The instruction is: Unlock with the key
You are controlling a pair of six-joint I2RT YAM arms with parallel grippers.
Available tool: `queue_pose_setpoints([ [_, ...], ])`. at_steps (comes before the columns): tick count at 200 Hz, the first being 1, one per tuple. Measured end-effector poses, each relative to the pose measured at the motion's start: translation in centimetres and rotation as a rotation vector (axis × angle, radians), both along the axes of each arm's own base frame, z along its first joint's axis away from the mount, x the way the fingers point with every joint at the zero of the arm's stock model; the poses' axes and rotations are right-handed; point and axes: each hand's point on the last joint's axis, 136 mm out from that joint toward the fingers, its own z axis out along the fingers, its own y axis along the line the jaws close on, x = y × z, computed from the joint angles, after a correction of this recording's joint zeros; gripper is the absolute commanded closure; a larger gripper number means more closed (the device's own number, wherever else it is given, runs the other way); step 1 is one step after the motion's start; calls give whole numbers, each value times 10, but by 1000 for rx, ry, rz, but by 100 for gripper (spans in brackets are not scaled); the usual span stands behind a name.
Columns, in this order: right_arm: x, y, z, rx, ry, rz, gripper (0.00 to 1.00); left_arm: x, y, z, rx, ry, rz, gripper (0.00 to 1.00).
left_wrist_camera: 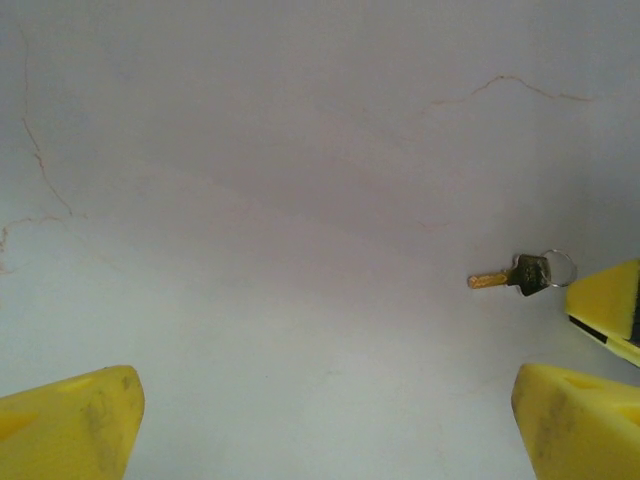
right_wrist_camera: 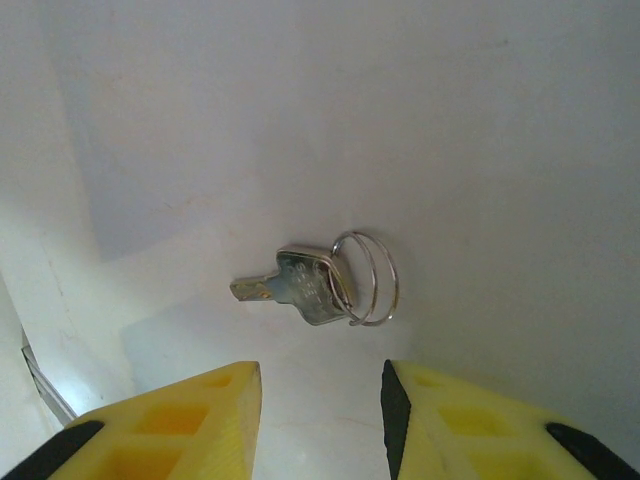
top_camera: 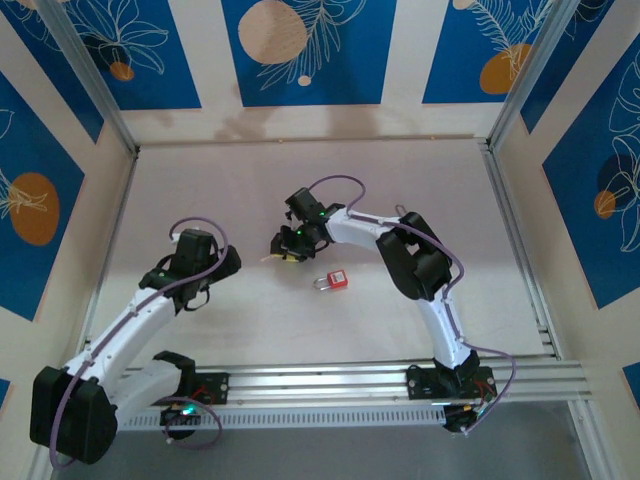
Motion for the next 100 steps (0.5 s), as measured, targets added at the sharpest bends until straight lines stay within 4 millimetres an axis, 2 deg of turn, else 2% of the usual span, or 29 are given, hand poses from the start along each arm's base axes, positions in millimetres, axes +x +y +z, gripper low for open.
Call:
queue_pose_setpoints([
  [48, 4, -2, -4, -51, 14, -27, 60, -3, 0, -1, -11, -8, -3, 6],
  [100, 11, 2, -7, -43, 13, -30, 64, -3, -1, 2, -19, -17, -7, 5],
])
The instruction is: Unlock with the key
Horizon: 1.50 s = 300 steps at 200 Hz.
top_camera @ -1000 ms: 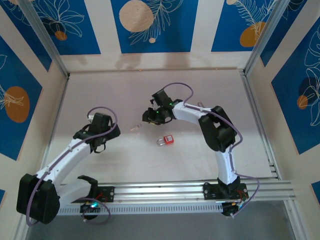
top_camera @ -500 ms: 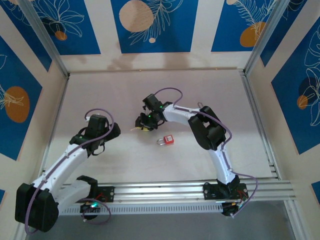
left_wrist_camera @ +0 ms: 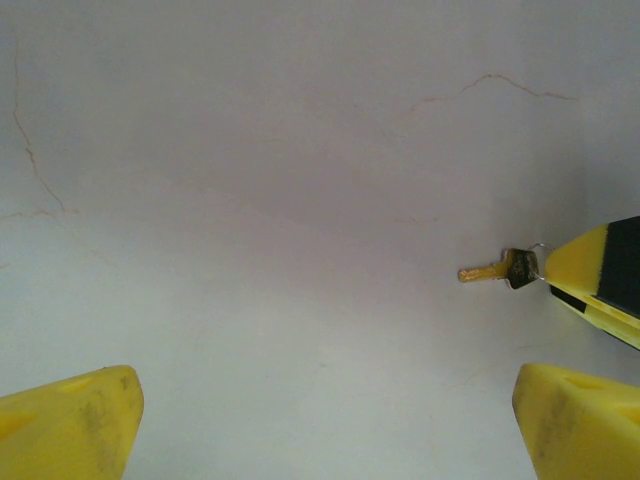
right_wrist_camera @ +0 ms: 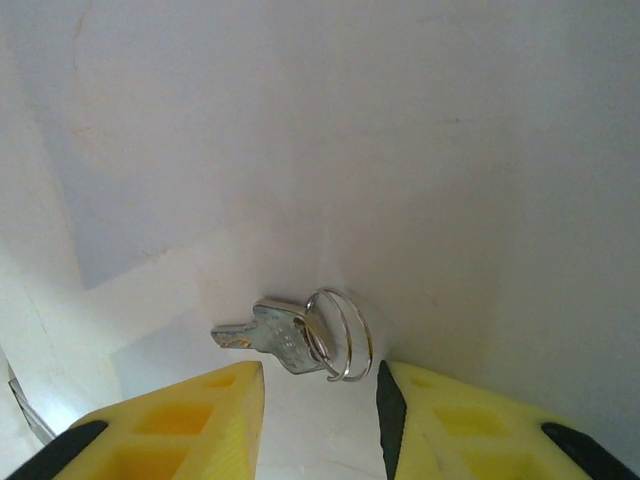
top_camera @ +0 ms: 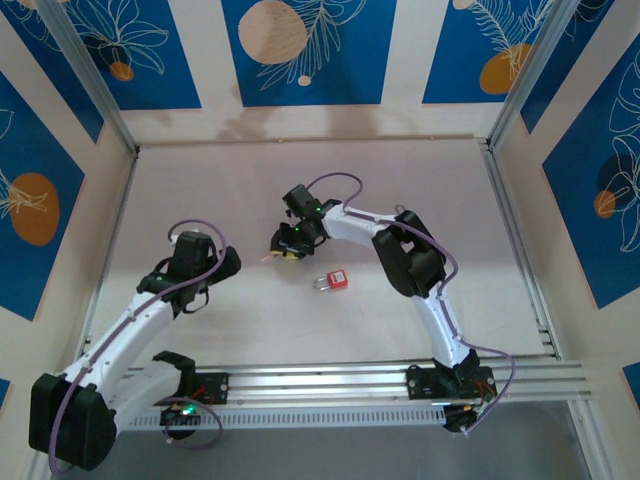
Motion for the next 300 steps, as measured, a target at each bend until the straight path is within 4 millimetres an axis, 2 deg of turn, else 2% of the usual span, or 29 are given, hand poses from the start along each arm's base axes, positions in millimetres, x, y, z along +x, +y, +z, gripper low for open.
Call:
queue_pose_setpoints([
  [66, 6, 4, -3, 8, -5, 23, 74, 1, -2, 2, -11, -8, -10, 5],
  [123, 9, 5, -5, 13, -25, 45, 89, 4, -2, 2, -11, -14, -13, 5],
  [158, 12, 13, -1, 39, -60, 61, 95, 4, -3, 1, -14, -9, -16, 5],
  [206, 6, 19, 9, 29, -106, 83, 98, 4, -4, -1, -19, -1, -21, 5],
  [264, 5, 18, 17, 10, -144, 94, 100, 6, -9, 1, -43, -8, -39, 4],
  [300, -2, 13, 40, 13, -188, 103, 100, 10, -17, 6, -75, -35, -62, 4],
])
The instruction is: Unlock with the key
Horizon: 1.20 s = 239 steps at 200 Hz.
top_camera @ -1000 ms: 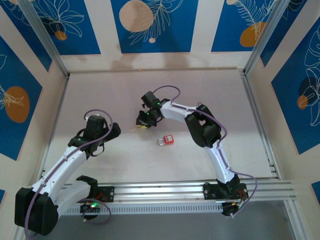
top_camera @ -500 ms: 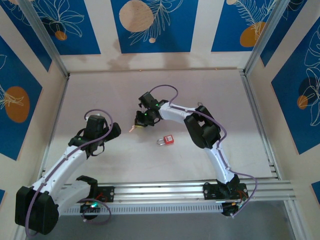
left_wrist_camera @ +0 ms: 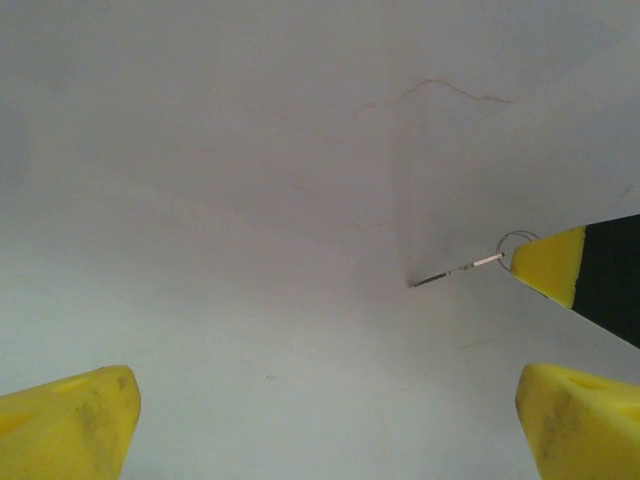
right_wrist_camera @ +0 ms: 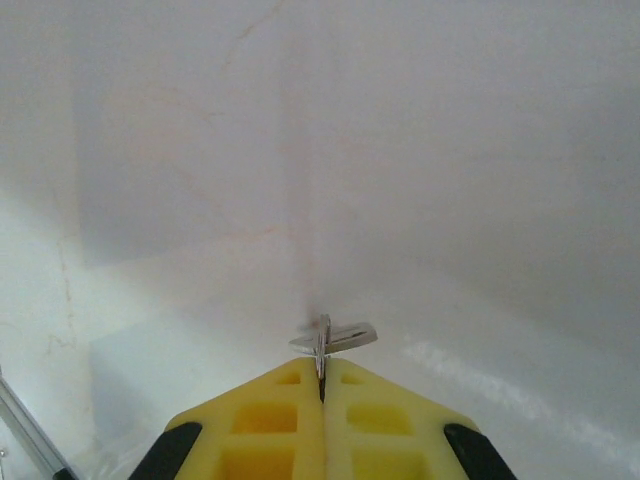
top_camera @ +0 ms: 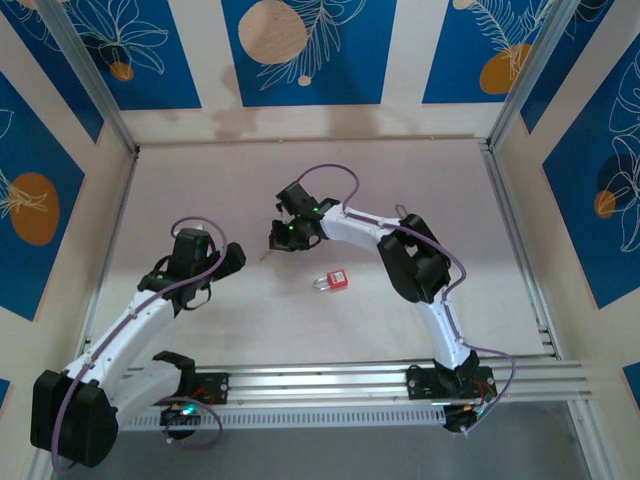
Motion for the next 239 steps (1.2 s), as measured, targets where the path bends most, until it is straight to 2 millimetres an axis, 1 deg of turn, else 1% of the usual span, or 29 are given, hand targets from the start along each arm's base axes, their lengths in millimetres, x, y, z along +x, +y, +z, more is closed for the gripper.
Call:
queue_pose_setpoints([
  [47, -9, -9, 37, 24, -63, 3, 100, -2, -16, 2, -75, -37, -69, 3],
  [68, -13, -17, 48, 24, -89, 0, 100, -4, -22, 4, -112, -70, -96, 7],
  [79, -17, -22, 53, 21, -98, 2, 100, -5, -25, 4, -127, -93, -108, 6],
  [91, -20, -27, 59, 20, -113, 1, 100, -5, -29, 4, -146, -126, -119, 2],
  [111, -29, -38, 67, 18, -130, 0, 100, -8, -38, -3, -181, -181, -145, 1],
  [131, -38, -51, 74, 10, -149, -4, 100, -18, -52, -16, -189, -213, -205, 1],
  [147, -45, -62, 79, 1, -164, -7, 100, -22, -67, -15, -173, -258, -273, 1],
  [166, -51, -75, 87, -9, -184, -17, 100, -23, -89, 1, -142, -361, -372, 3],
  [180, -55, -86, 95, -8, -201, -29, 100, -24, -109, 10, -108, -437, -459, 9],
  [189, -58, -94, 100, -6, -211, -38, 100, -28, -125, 14, -78, -488, -541, 9],
  [199, -60, -103, 107, -3, -222, -51, 100, -33, -143, 15, -37, -539, -638, 7],
  [216, -62, -114, 119, 4, -243, -67, 100, -51, -176, 15, 35, -641, -825, 5],
  [230, -64, -123, 127, 11, -263, -81, 100, -61, -194, 13, 90, -710, -930, 6],
  [239, -66, -128, 131, 14, -273, -88, 100, -62, -200, 10, 125, -737, -967, 6],
])
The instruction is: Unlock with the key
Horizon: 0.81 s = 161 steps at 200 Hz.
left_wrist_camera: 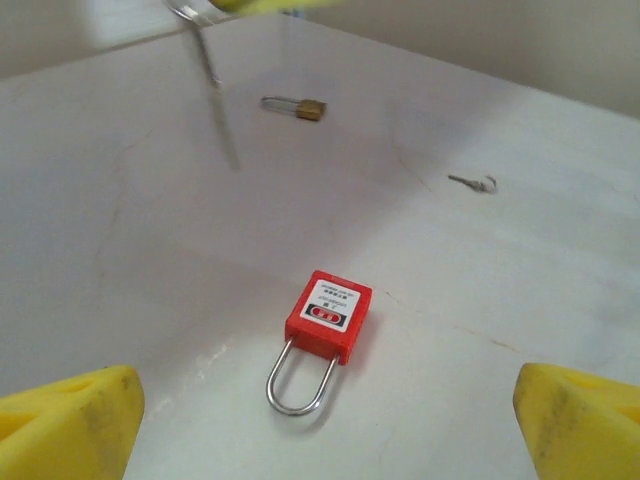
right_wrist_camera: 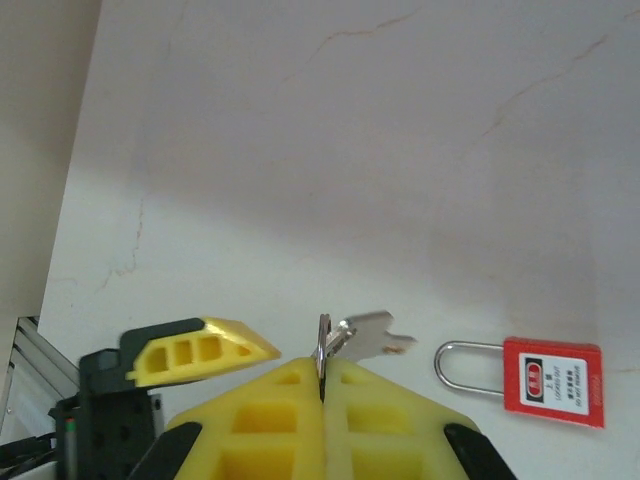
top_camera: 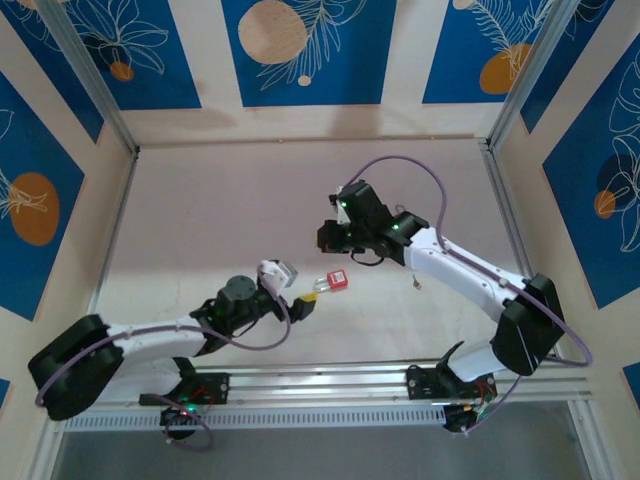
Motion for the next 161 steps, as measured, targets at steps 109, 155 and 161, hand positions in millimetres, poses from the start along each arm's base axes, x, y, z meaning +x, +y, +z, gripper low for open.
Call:
queue_pose_setpoints([
  [109, -36, -36, 2, 9, -3, -18, 100, 25, -32, 13, -4, -187, -36, 34],
  [155, -40, -36, -5, 10, 24, -21, 100, 27, -42, 16, -21, -192, -60, 43],
  [161, -40, -36, -4, 12, 25, -20, 100, 27, -43, 17, -22, -195, -65, 45],
])
